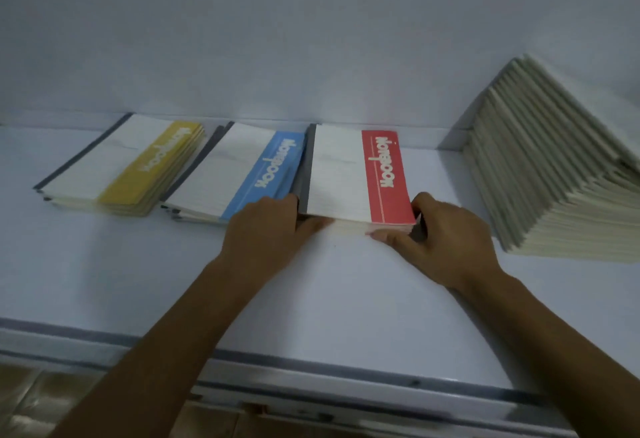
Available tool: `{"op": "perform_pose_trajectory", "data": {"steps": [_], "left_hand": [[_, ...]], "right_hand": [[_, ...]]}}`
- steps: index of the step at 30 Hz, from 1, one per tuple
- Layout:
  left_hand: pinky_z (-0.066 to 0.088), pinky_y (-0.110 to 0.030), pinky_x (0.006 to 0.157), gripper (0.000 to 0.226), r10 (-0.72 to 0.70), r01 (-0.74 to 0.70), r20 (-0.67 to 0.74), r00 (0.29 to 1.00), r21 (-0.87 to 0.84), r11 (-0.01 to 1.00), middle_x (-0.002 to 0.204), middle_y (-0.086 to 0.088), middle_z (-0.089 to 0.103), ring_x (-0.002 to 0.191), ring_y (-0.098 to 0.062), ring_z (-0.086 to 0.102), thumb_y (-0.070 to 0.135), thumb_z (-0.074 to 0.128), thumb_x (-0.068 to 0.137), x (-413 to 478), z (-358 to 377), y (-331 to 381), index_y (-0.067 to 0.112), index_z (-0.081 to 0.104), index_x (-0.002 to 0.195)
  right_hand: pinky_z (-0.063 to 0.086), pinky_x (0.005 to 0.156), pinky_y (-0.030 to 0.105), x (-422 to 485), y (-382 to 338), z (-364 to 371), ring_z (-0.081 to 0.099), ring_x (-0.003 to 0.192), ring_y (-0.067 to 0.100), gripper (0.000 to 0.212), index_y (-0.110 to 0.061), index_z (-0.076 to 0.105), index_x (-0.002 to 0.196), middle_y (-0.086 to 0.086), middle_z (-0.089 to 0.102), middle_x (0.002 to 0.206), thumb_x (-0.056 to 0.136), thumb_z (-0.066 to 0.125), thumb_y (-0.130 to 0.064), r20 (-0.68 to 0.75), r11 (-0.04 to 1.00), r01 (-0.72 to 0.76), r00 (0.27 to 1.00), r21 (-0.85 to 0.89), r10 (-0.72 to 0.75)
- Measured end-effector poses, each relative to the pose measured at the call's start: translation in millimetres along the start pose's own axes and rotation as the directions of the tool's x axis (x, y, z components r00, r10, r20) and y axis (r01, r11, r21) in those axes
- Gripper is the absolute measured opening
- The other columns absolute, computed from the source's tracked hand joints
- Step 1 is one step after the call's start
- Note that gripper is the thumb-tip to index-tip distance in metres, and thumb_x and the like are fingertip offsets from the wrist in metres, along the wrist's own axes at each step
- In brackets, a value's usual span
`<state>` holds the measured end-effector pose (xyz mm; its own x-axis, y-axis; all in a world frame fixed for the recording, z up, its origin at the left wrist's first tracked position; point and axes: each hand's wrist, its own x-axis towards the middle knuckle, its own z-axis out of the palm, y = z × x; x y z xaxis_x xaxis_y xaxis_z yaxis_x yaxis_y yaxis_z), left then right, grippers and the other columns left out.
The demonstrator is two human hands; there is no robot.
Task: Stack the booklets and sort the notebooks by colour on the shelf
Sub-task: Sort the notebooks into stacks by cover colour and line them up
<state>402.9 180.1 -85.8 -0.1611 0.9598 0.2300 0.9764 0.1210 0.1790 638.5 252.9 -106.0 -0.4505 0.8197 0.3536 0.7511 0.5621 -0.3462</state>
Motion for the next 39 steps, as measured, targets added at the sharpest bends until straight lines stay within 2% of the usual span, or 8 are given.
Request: {"op": "perform_pose_trajectory", "data": {"steps": [3, 8, 14, 18, 25, 31, 36, 39], "left_hand": [[0.037, -0.027, 0.058, 0.056, 0.039, -0.04, 0.026, 0.999, 0.02, 0.999, 0.079, 0.006, 0.06, 0.076, -0.016, 0.06, 0.074, 0.04, 0.079, -7, 2, 0, 0.021, 0.049, 0.094], [0.046, -0.027, 0.068, 0.067, 0.031, -0.036, -0.149, 0.988, -0.027, 0.999, 0.087, 0.005, 0.065, 0.082, -0.015, 0.063, 0.071, 0.023, 0.083, -33, 9, 2, 0.028, 0.041, 0.132], [0.037, -0.026, 0.056, 0.037, 0.032, -0.073, -0.215, 0.976, -0.185, 0.98, 0.075, -0.009, 0.065, 0.069, -0.024, 0.062, 0.04, 0.044, 0.096, -27, 7, -1, 0.011, 0.065, 0.104], [0.034, -0.027, 0.055, 0.038, -0.035, -0.02, -0.225, 0.974, -0.239, 0.971, 0.066, -0.006, 0.056, 0.066, -0.025, 0.058, 0.036, 0.044, 0.097, -25, 12, -4, 0.007, 0.066, 0.087], [0.048, -0.033, 0.069, 0.032, -0.055, -0.051, -0.269, 0.962, -0.371, 0.927, 0.09, -0.012, 0.07, 0.085, -0.032, 0.065, 0.031, 0.054, 0.094, -24, 15, -4, 0.01, 0.064, 0.114], [0.053, -0.034, 0.066, 0.043, 0.02, -0.097, -0.257, 0.966, -0.292, 0.952, 0.077, -0.008, 0.067, 0.074, -0.028, 0.063, 0.043, 0.046, 0.094, -24, 13, -2, 0.014, 0.059, 0.122], [0.036, -0.027, 0.05, 0.047, -0.027, -0.046, -0.254, 0.967, -0.276, 0.96, 0.062, 0.001, 0.053, 0.06, -0.021, 0.055, 0.05, 0.033, 0.094, -23, 16, -4, 0.015, 0.064, 0.091], [0.04, -0.029, 0.056, 0.045, -0.063, 0.004, -0.216, 0.974, -0.264, 0.964, 0.071, -0.002, 0.059, 0.068, -0.023, 0.056, 0.049, 0.033, 0.096, -19, 16, -4, 0.016, 0.064, 0.101]], "right_hand": [[0.047, 0.064, 0.03, -6, -11, 1, 0.056, 0.069, 0.01, 0.061, -0.025, 0.049, 0.094, -0.014, 0.056, 0.078, 0.073, 0.04, -0.081, 0.026, 0.99, -0.107, 0.994, -0.093, 0.11], [0.048, 0.066, 0.026, -17, -27, 9, 0.056, 0.073, 0.005, 0.063, -0.028, 0.051, 0.094, -0.016, 0.057, 0.084, 0.07, 0.041, -0.086, -0.069, 0.972, -0.226, 0.973, -0.06, 0.222], [0.044, 0.058, 0.025, -16, -27, 12, 0.054, 0.067, 0.005, 0.065, -0.026, 0.047, 0.093, -0.01, 0.059, 0.083, 0.075, 0.029, -0.086, -0.096, 0.965, -0.238, 0.969, -0.11, 0.228], [0.038, 0.053, 0.023, -13, -28, 12, 0.052, 0.062, 0.003, 0.07, -0.026, 0.048, 0.089, -0.014, 0.054, 0.076, 0.071, 0.027, -0.091, -0.116, 0.964, -0.235, 0.968, -0.127, 0.221], [0.032, 0.049, 0.023, -15, -25, 15, 0.051, 0.059, 0.002, 0.063, -0.027, 0.048, 0.086, -0.016, 0.054, 0.069, 0.074, 0.033, -0.086, -0.146, 0.956, -0.274, 0.955, -0.108, 0.257], [0.036, 0.052, 0.024, -13, -28, 11, 0.053, 0.06, 0.005, 0.07, -0.025, 0.051, 0.085, -0.014, 0.056, 0.07, 0.069, 0.03, -0.09, -0.115, 0.957, -0.287, 0.953, -0.033, 0.282], [0.032, 0.052, 0.023, -16, -28, 9, 0.054, 0.061, 0.005, 0.068, -0.023, 0.058, 0.086, -0.013, 0.057, 0.068, 0.067, 0.033, -0.084, -0.134, 0.955, -0.294, 0.946, 0.039, 0.297], [0.036, 0.053, 0.024, -13, -26, 7, 0.055, 0.062, 0.007, 0.063, -0.023, 0.059, 0.09, -0.012, 0.058, 0.07, 0.069, 0.043, -0.08, -0.086, 0.955, -0.294, 0.951, 0.05, 0.297]]}}
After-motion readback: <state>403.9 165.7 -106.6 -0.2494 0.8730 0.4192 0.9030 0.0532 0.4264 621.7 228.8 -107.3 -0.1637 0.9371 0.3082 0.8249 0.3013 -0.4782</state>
